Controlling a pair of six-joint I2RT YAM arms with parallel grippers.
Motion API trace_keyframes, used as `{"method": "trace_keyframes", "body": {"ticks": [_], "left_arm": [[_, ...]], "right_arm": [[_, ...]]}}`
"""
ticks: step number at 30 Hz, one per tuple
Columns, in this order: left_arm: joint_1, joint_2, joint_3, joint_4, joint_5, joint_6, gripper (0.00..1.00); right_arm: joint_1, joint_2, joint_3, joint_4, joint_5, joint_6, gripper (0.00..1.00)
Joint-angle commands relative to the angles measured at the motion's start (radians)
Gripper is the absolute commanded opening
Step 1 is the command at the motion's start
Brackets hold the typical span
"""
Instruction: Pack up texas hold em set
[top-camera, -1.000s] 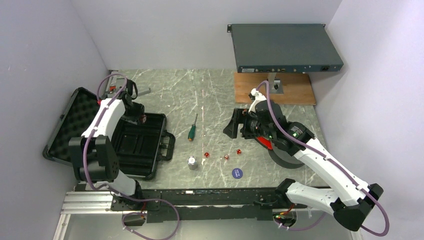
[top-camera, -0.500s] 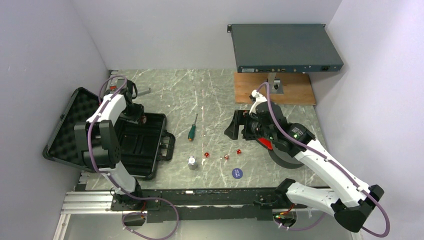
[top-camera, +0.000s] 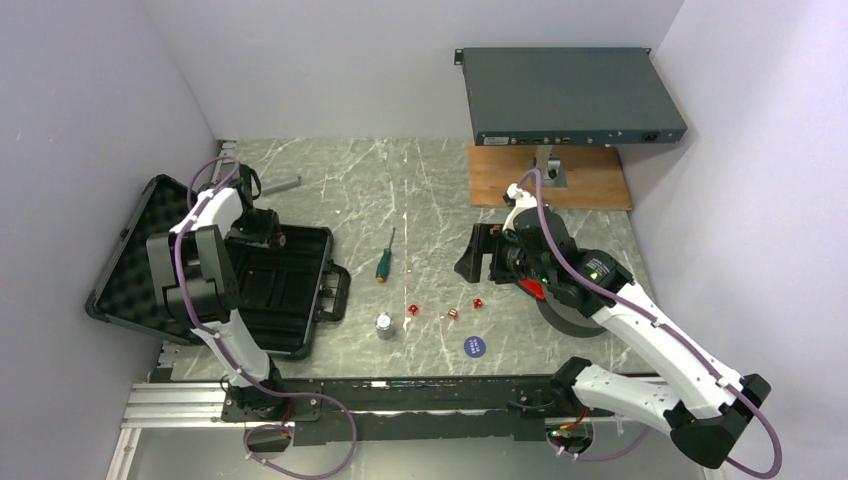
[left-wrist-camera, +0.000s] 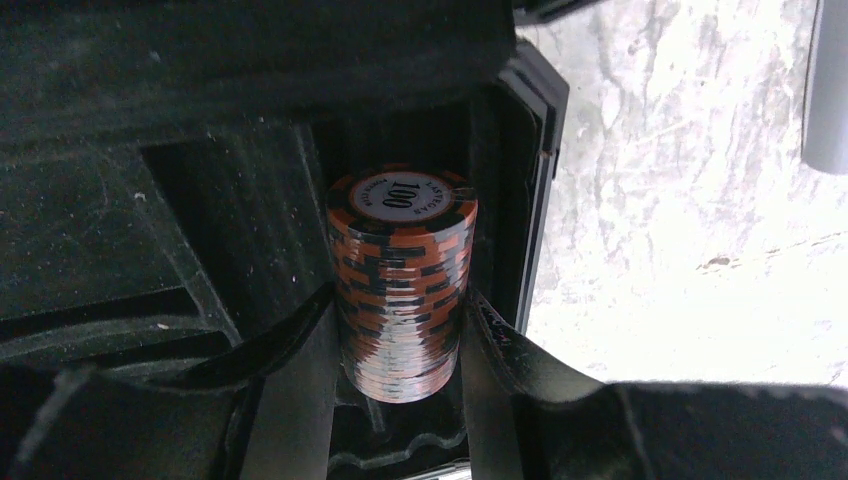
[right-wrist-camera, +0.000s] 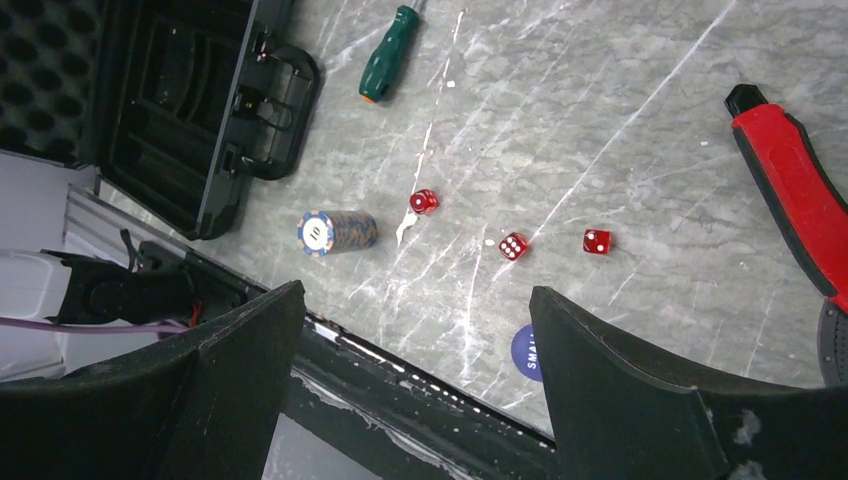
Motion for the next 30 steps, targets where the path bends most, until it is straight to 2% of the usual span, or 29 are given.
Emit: {"method": "trace_keyframes", "body": {"ticks": [1,7,12,14,19,22,24,30], "left_arm": [[0.024,0.009,0.062,0.029,0.027,0.012,0.0],[0.053,0.049,0.081,0.028,0.067,0.029,0.02],[0.061,0.054,0.089,0.028,0.058,0.041,0.1],[0.061,0.051,0.098,0.014,0.04,0.044,0.21],[0.063,0.052,0.109,0.008,0.038,0.065,0.65],[0.066,0.049,0.114,-0.002,0.029,0.07,0.82],[0.066,0.036,0.112,-0.001,0.031,0.071,0.85],[0.067,-0.027,0.103,-0.01,0.027,0.09,0.84]], "right_arm": [[0.0,-0.011,-0.006,0.012,0.018,-0.014,0.86],[0.0,-0.004,-0.01,0.018,0.019,-0.019,0.87],[-0.001,0.009,-0.009,0.02,0.022,-0.023,0.87],[0.0,0.013,-0.011,0.022,0.022,-0.023,0.87],[0.0,0.024,-0.015,0.032,0.017,-0.023,0.87],[0.0,0.03,-0.014,0.032,0.013,-0.026,0.87],[0.0,0.03,-0.014,0.031,0.013,-0.026,0.87],[0.0,0.021,-0.022,0.033,0.018,-0.025,0.87]]}}
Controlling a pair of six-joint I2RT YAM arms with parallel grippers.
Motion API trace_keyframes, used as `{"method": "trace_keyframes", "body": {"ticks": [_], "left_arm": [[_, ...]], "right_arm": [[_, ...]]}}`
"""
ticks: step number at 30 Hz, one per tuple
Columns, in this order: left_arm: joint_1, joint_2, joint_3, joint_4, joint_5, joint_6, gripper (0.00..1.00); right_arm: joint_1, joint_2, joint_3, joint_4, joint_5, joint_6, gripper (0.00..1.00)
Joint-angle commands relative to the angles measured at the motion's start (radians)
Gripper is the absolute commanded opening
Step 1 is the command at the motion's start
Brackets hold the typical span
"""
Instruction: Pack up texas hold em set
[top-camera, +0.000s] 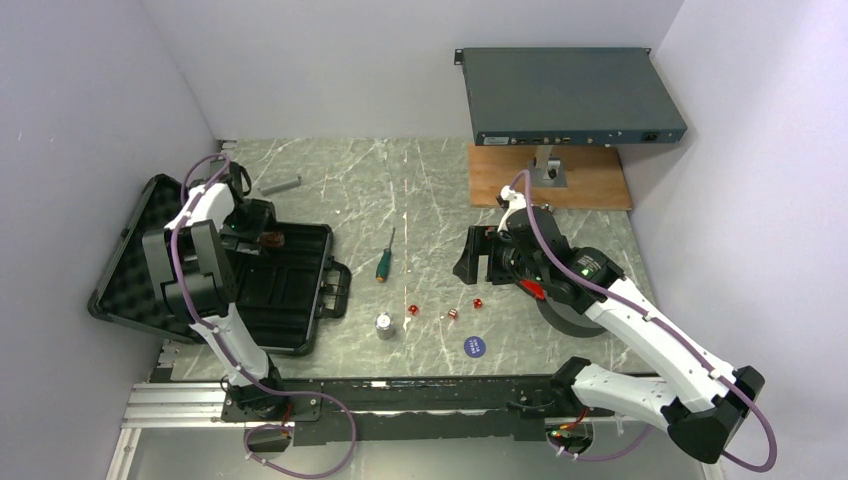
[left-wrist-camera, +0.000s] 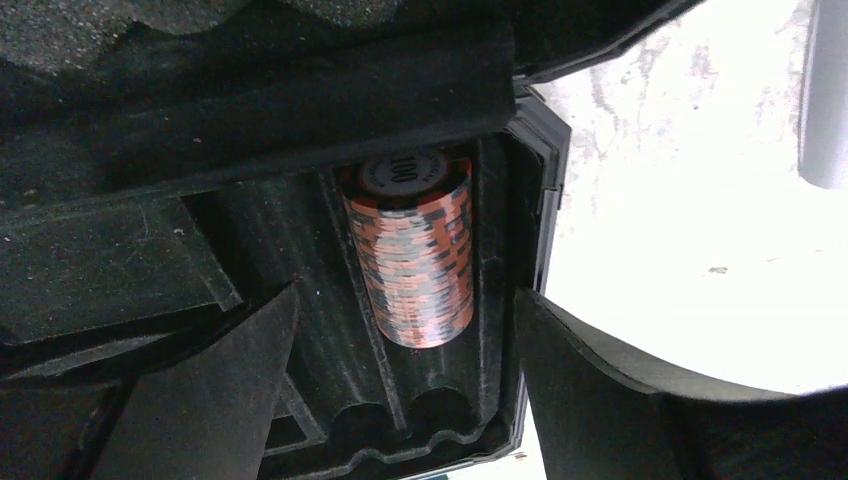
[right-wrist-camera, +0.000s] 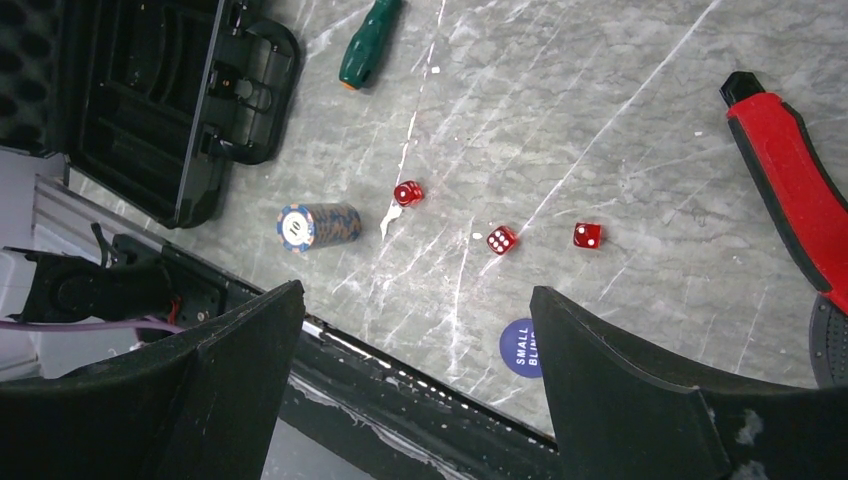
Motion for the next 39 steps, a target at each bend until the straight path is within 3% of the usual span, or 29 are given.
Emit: {"method": "trace_keyframes", "body": {"ticks": [1,10,16,19,23,27,39], "left_arm": [[0.003,-0.097,0.029,0.034,-0.016,0.03,0.83],[-0.017,-0.239,-0.085,0.123,-0.06,0.304,0.72],[-0.029,-0.291,-0.174,0.315,0.15,0.647,0.59],[-0.04,-0.28,-0.161,0.335,0.249,0.778,0.49],[-0.077,-0.245,-0.113,0.296,0.213,0.905,0.3],[-0.107,-0.193,-0.084,0.268,0.203,0.98,0.22],[-0.185,-0.077,-0.027,0.203,0.047,1.047,0.22]], "right_arm": [[0.0,-0.013,-0.009,0.037,0.015,-0.01,0.87],[0.0,-0.013,-0.022,0.054,0.0,-0.008,0.87],[0.0,-0.018,-0.022,0.046,0.003,-0.01,0.87],[0.0,-0.028,-0.029,0.045,0.006,-0.007,0.87],[0.0,-0.029,-0.033,0.043,-0.003,-0.004,0.87],[0.0,-0.034,-0.033,0.035,-0.006,-0.004,0.87],[0.0,-0.071,-0.053,0.013,-0.002,-0.001,0.87]]}}
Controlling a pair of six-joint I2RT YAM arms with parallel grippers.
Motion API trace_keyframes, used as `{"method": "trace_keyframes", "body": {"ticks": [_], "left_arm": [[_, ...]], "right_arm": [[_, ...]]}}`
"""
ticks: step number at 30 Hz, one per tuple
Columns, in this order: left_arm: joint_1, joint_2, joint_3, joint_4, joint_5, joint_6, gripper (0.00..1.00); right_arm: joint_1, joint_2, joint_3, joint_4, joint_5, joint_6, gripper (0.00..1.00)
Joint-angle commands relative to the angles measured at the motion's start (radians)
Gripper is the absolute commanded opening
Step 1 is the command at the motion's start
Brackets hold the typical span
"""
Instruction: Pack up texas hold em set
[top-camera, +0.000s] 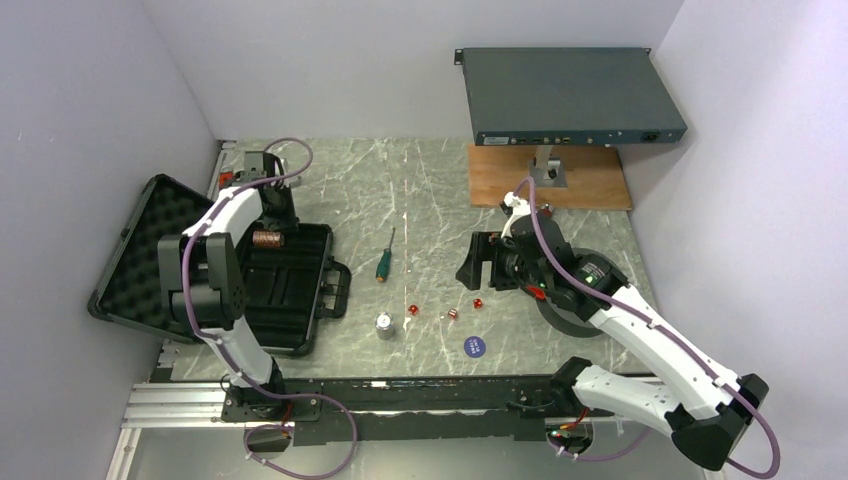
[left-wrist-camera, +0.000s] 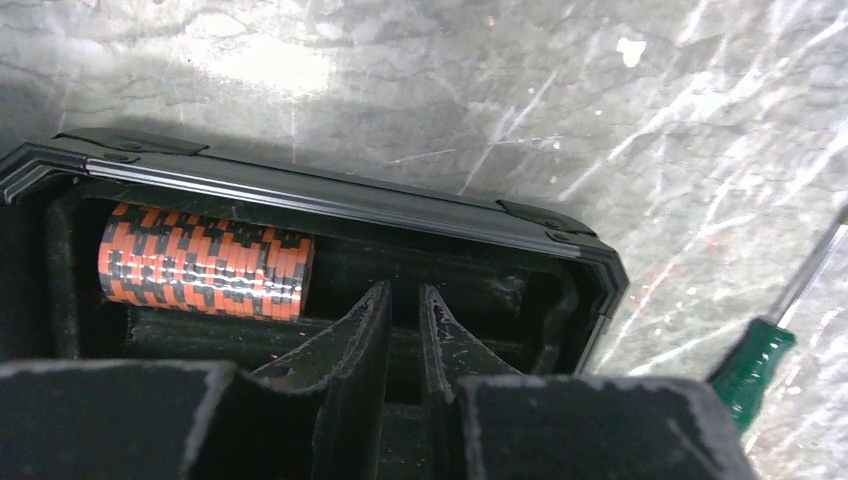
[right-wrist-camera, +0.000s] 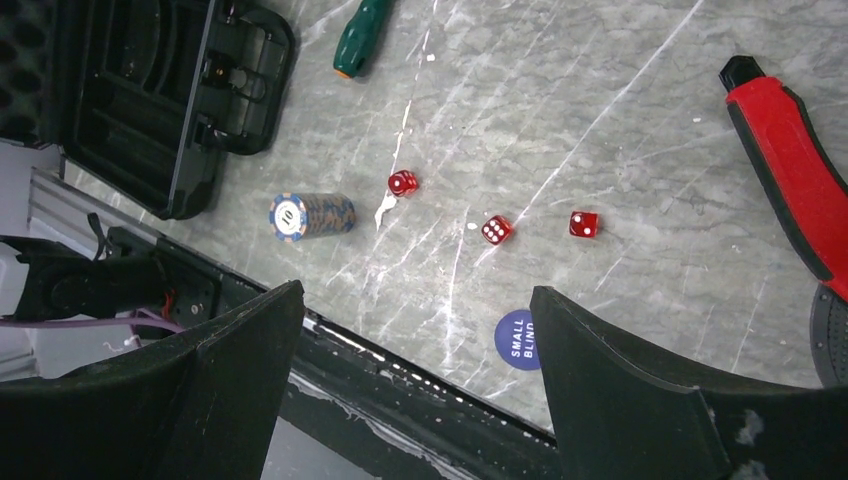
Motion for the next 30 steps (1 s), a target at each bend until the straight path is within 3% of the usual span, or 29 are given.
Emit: {"method": "trace_keyframes", "body": {"ticks": [1,13,22,26,30], "left_arm": [[-0.001,0.031,0.054,-0.035,-0.077,0.037,0.22],[0.014,0.104,0.096,-0.086,-0.268,0.046,0.22],[0.036,0.089,0.084,-0.079,-0.285,0.044,0.23],[0.012,0.03,0.052,-0.062,-0.274,0.04,0.3],[-0.027,-0.064,0.023,-0.054,-0.285,0.049,0.48]], "right_arm": [[0.0,-0.03,-0.007,-0.001,0.004,-0.002,0.87],[0.0,-0.044,-0.015,-0.014,0.017,-0.009,0.87],[0.0,-0.065,-0.032,-0.024,0.032,-0.006,0.87],[0.0,-0.073,-0.035,-0.031,0.041,-0.007,0.87],[-0.001,-0.086,-0.039,-0.038,0.049,-0.009,0.88]]}}
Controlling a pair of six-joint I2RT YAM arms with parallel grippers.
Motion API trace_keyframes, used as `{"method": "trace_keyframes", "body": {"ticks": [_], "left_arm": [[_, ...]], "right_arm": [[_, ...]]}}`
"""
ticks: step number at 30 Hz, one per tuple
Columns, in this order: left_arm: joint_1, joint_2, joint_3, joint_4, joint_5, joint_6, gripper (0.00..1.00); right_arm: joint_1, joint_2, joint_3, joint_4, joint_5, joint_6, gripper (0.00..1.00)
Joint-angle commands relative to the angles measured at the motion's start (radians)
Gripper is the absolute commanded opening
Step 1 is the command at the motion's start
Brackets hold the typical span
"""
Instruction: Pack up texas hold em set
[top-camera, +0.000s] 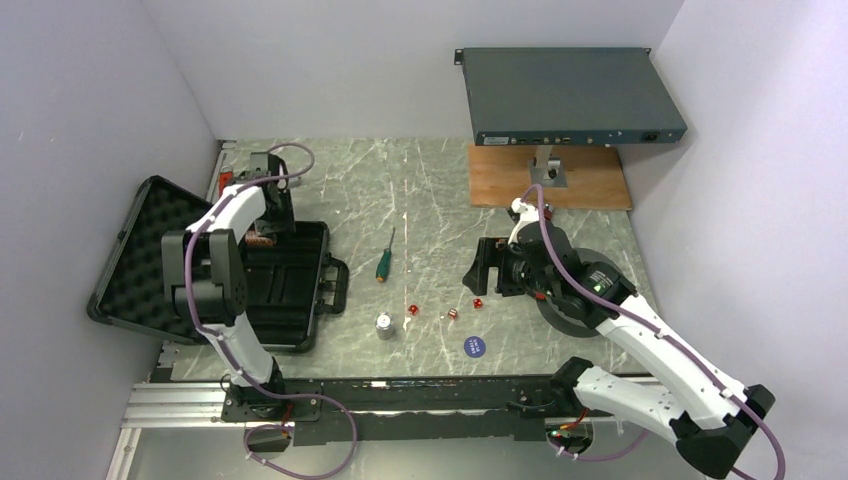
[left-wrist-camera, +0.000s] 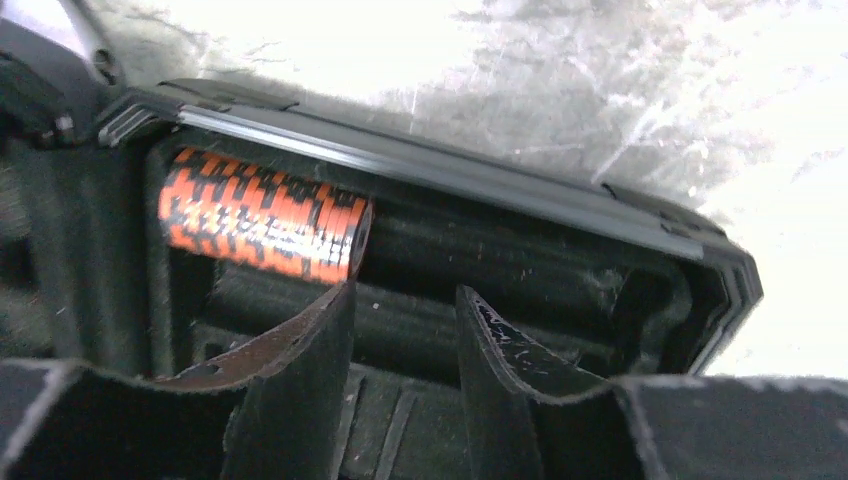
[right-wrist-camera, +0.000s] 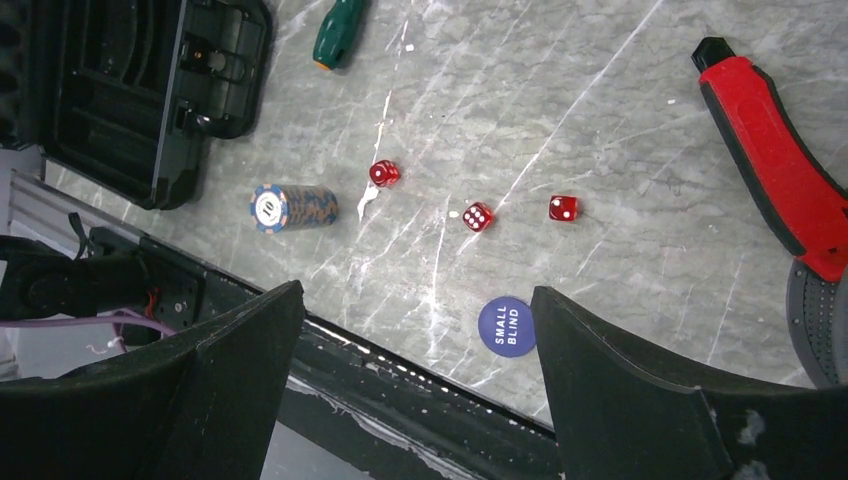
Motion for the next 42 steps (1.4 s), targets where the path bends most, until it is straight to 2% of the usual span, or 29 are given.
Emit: {"method": "trace_keyframes", "body": {"ticks": [1,14,16,18,19,27,36,42], "left_arm": [[-0.029,-0.163,-0.027,0.016,-0.071,0.02,0.51],[-0.069,-0.625,-0.234,-0.073,-0.019,0.028,0.8],[-0.07,-0.708,-0.276,-0.092,-0.026,0.028,0.87],[-0.069,-0.789,-0.325,-0.11,-0.02,0.021,0.98],[-0.069,-0.828,-0.344,-0.117,-0.01,0.016,0.99],[-0.07,-1.062,-0.446,-0.157,-0.006,-0.092,1.0],[-0.069,-1.245,-0.538,-0.125,-0.031,-0.175,1.0],[-0.069,-1.274,-0.548,-0.129,-0.054,-0.175,0.99]], "right_arm": [[-0.001,-0.029,-0.004,-0.007,0.029,-0.009,0.88],[-0.002,-0.007,-0.031,0.042,-0.026,0.005,0.89],[0.0,0.01,-0.035,0.054,-0.035,0.002,0.9],[0.0,0.026,-0.041,0.067,-0.08,0.001,0.9],[0.001,0.034,-0.042,0.072,-0.095,0.001,0.91],[0.014,0.112,-0.036,0.142,-0.225,0.022,0.93],[0.206,0.255,0.036,0.153,-0.08,0.053,0.93],[0.236,0.381,0.059,0.189,-0.044,0.111,0.89]]}}
